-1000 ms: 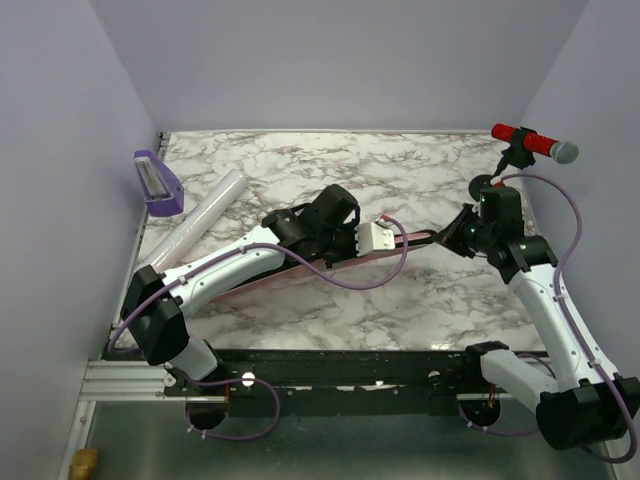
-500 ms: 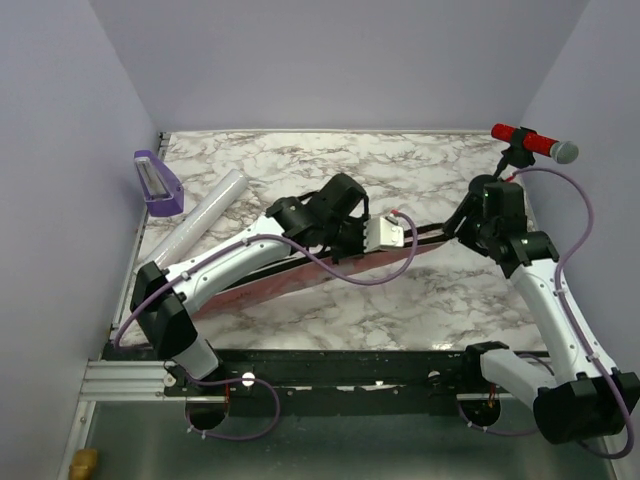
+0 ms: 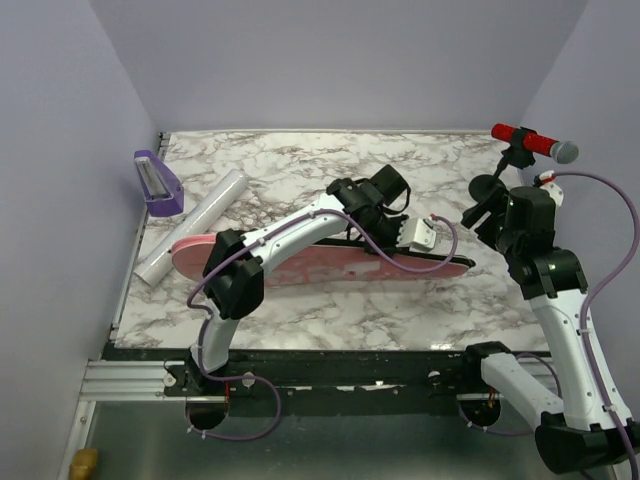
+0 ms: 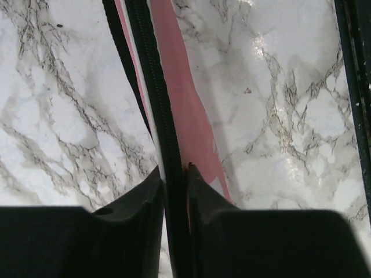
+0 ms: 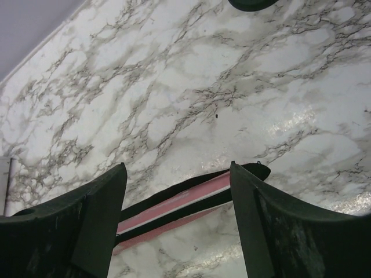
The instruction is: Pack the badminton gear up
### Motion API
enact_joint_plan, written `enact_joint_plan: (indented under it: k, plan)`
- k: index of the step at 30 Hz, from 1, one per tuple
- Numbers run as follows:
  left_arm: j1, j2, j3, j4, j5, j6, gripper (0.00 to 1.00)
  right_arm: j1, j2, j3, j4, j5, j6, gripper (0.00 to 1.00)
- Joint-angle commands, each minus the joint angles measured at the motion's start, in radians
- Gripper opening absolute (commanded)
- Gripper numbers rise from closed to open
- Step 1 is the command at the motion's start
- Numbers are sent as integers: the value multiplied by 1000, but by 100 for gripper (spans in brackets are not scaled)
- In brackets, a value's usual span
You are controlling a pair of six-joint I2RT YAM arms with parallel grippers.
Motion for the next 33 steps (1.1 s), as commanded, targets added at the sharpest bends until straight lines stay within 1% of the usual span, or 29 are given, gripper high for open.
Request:
enact_joint_plan:
  k: [1, 3, 7, 8, 9, 10, 13, 17, 20, 22, 23, 24, 28, 30, 33]
  plan:
    - [-8, 55, 109, -27, 104, 107, 39, -2, -2, 27, -47, 48, 21, 79]
    - [-16, 53, 88, 23, 115, 114, 50, -2, 1, 27, -47, 47, 29, 79]
    - [-36, 46, 37, 123, 121, 165, 66, -2, -4, 17, -32, 31, 44, 79]
    - [-41, 46, 31, 156, 111, 157, 68, -2, -5, 15, -30, 28, 46, 79]
    - [-42, 49, 35, 170, 105, 148, 81, -4, -4, 15, -29, 28, 46, 79]
    - [-41, 52, 40, 183, 100, 139, 98, -4, -2, 17, -29, 31, 47, 79]
    - [-36, 30, 23, 233, 85, 110, 98, -2, 2, 33, -29, 36, 49, 79]
    - [-13, -65, -53, 310, 63, 39, 98, -2, 12, 55, -29, 30, 38, 82]
    - [17, -144, -99, 339, 39, -54, 98, -2, 18, 59, -13, -1, 37, 89]
    - [42, -193, -124, 335, -4, -141, 98, -2, 25, 55, 0, -24, 26, 98]
    - [54, -216, -133, 316, -21, -166, 98, -2, 33, 55, 3, -35, 21, 100]
    - [71, -244, -147, 295, -38, -191, 98, -2, 38, 53, 3, -48, 18, 100]
    - [94, -365, -251, 249, -170, -272, 98, -2, 41, 26, 49, -122, -9, 100]
    - [94, -407, -261, 194, -246, -335, 98, -2, 45, 3, 85, -183, -40, 100]
    - [96, -445, -248, 113, -404, -450, 99, -2, 64, -43, 137, -245, -63, 100]
